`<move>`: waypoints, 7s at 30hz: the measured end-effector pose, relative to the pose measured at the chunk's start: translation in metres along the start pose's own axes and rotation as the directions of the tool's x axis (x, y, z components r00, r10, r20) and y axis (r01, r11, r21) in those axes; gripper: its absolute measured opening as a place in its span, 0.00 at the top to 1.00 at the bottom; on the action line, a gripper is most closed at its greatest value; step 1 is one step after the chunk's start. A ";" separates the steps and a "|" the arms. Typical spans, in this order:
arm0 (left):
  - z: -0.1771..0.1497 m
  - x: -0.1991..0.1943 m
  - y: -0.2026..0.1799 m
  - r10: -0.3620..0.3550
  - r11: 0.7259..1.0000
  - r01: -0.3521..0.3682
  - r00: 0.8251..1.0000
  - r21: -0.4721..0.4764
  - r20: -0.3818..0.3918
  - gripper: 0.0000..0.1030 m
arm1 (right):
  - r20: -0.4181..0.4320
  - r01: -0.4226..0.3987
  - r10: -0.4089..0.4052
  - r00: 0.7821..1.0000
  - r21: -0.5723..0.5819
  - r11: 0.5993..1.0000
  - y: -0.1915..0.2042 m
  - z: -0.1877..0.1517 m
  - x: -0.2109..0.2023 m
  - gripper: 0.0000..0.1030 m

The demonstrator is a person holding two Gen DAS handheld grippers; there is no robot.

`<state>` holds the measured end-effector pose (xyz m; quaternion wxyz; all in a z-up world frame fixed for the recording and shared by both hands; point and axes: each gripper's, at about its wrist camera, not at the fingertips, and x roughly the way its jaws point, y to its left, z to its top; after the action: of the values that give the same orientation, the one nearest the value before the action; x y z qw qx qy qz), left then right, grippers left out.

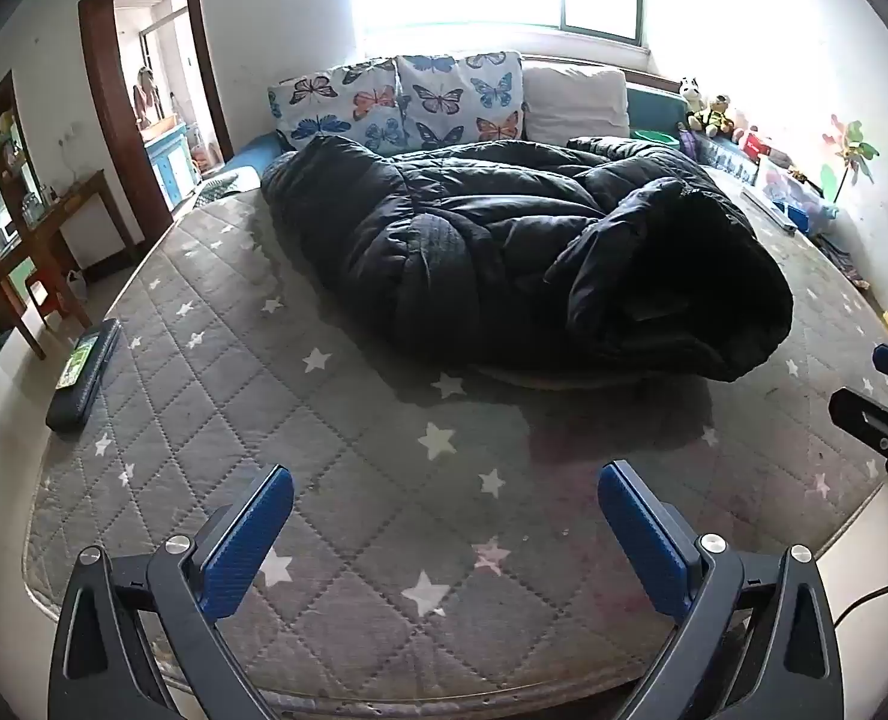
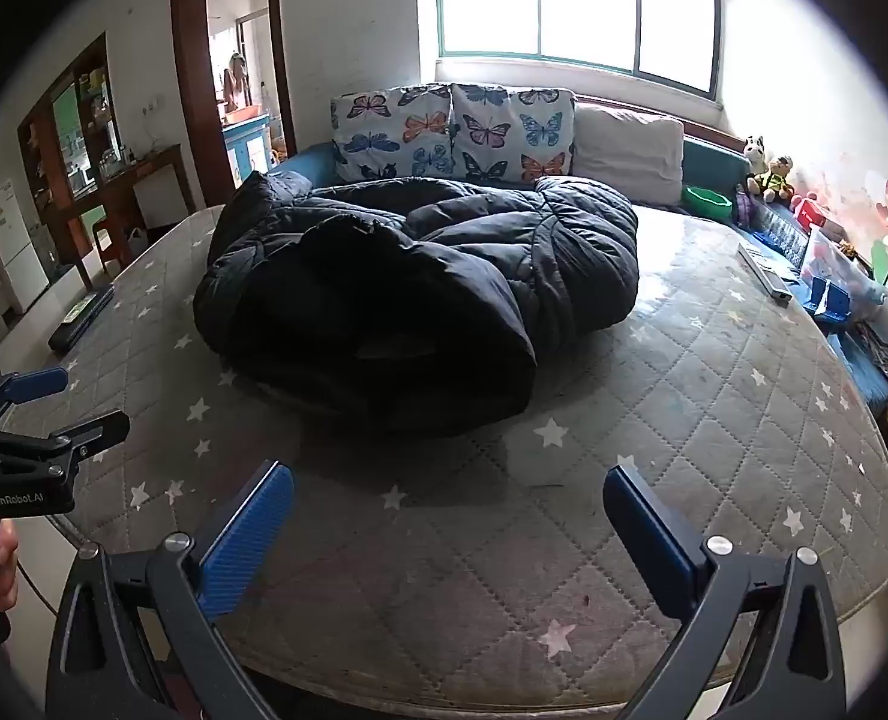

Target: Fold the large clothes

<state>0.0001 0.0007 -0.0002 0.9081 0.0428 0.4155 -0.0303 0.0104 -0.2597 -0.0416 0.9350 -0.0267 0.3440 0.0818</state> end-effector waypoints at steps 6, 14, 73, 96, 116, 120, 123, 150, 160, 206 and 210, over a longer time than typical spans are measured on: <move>-0.003 -0.002 -0.004 0.018 1.000 -0.018 1.000 0.015 0.010 0.00 | -0.001 -0.004 0.004 1.000 -0.001 1.000 0.000 0.000 0.000 0.00; 0.001 0.003 -0.006 -0.018 1.000 0.018 1.000 -0.002 -0.014 0.00 | 0.001 -0.009 0.009 1.000 0.004 1.000 -0.001 0.001 0.003 0.00; 0.013 0.037 -0.005 -0.022 1.000 0.021 0.996 -0.010 -0.091 0.00 | -0.026 -0.050 0.051 0.998 0.031 0.998 -0.010 0.006 0.021 0.00; 0.017 0.032 -0.003 -0.014 1.000 0.014 0.996 -0.001 -0.083 0.00 | -0.029 -0.063 0.064 0.998 0.044 0.997 -0.012 0.010 0.021 0.00; 0.049 0.033 0.017 0.018 1.000 -0.018 0.998 -0.003 -0.056 0.00 | -0.028 -0.088 0.088 0.996 -0.007 0.996 -0.012 0.039 0.024 0.00; 0.049 0.033 0.017 0.023 1.000 -0.023 0.998 0.000 -0.057 0.00 | -0.036 -0.095 0.095 0.995 -0.011 0.995 -0.009 0.039 0.027 0.00; 0.049 0.034 0.016 0.027 1.000 -0.027 0.998 0.003 -0.055 0.00 | -0.038 -0.099 0.098 0.994 -0.018 0.995 -0.008 0.041 0.028 0.00; 0.158 0.090 0.075 0.052 0.999 -0.051 0.993 0.007 -0.104 0.00 | -0.093 -0.036 0.033 0.995 -0.031 0.999 -0.072 0.144 0.081 0.00; 0.131 0.134 0.052 -0.109 0.994 0.108 0.976 -0.015 -0.187 0.11 | -0.129 -0.183 0.165 0.978 -0.144 0.973 -0.033 0.091 0.055 0.00; 0.322 0.215 0.156 0.038 0.970 -0.083 0.979 -0.226 -0.199 0.10 | -0.196 -0.085 0.089 0.977 0.025 0.996 -0.142 0.200 0.142 0.38; 0.335 0.256 0.172 -0.008 0.957 -0.069 0.965 -0.281 -0.262 0.10 | -0.198 -0.083 0.112 0.974 0.153 0.985 -0.179 0.214 0.186 0.38</move>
<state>0.4344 0.1322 0.0333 0.8425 -0.0797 0.5304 0.0504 0.3174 -0.3887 0.0005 0.8887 0.0492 0.4447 0.0996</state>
